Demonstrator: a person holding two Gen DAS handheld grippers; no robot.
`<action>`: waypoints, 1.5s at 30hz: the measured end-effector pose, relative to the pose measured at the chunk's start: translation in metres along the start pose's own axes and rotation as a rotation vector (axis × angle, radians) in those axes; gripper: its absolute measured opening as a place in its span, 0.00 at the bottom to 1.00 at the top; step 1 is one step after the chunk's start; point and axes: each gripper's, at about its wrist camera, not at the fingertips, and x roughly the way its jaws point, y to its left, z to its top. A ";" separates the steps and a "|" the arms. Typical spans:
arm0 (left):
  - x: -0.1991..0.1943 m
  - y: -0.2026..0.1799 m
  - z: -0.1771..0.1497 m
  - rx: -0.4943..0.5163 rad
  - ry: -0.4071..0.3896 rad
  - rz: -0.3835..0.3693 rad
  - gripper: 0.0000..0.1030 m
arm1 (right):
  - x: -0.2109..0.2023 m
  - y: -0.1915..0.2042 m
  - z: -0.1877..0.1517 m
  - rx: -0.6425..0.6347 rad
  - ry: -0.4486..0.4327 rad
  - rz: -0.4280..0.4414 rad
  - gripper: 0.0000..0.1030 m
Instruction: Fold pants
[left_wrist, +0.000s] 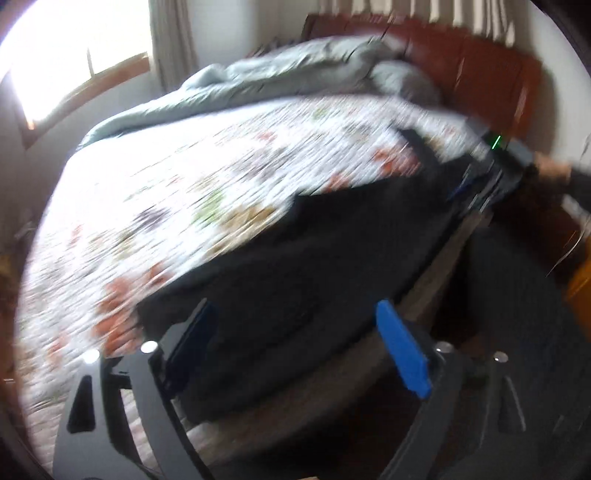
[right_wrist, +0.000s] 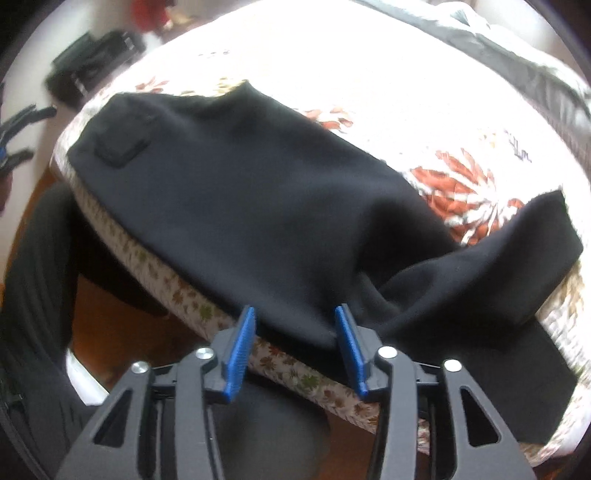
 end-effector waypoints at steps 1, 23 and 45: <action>0.016 -0.012 0.011 -0.017 -0.014 -0.027 0.87 | 0.001 -0.003 0.000 0.003 0.005 0.001 0.41; 0.220 -0.120 0.032 -0.019 0.183 -0.001 0.90 | -0.025 -0.326 0.137 0.890 0.005 -0.291 0.63; 0.216 -0.116 0.028 -0.038 0.171 0.000 0.92 | -0.140 -0.306 0.119 0.839 -0.219 -0.313 0.06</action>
